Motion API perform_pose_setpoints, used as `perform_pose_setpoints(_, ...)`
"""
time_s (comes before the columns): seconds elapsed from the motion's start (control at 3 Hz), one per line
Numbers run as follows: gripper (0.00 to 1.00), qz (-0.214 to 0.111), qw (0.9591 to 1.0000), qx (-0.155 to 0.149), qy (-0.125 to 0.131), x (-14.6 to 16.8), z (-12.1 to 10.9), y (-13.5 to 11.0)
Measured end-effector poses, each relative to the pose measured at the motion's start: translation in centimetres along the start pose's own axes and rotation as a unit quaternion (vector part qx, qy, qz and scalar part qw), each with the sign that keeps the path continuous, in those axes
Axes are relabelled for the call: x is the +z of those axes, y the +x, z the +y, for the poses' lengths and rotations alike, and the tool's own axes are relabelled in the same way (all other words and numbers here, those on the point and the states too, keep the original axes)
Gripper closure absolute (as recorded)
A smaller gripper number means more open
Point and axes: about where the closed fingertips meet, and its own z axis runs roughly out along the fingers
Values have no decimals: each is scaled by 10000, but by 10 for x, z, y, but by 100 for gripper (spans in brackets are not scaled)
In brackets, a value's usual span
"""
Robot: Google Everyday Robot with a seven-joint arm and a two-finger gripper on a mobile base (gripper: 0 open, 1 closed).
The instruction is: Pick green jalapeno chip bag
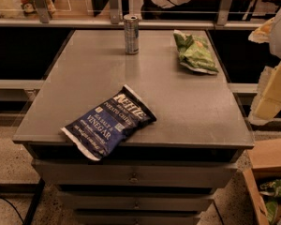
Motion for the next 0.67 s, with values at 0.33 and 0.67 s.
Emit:
perform_pose_setpoints(0.33,0,0,10000,0,1,0,0,0)
perform_pose_setpoints(0.67,0,-74,9998,-82,154,7,-20,-5)
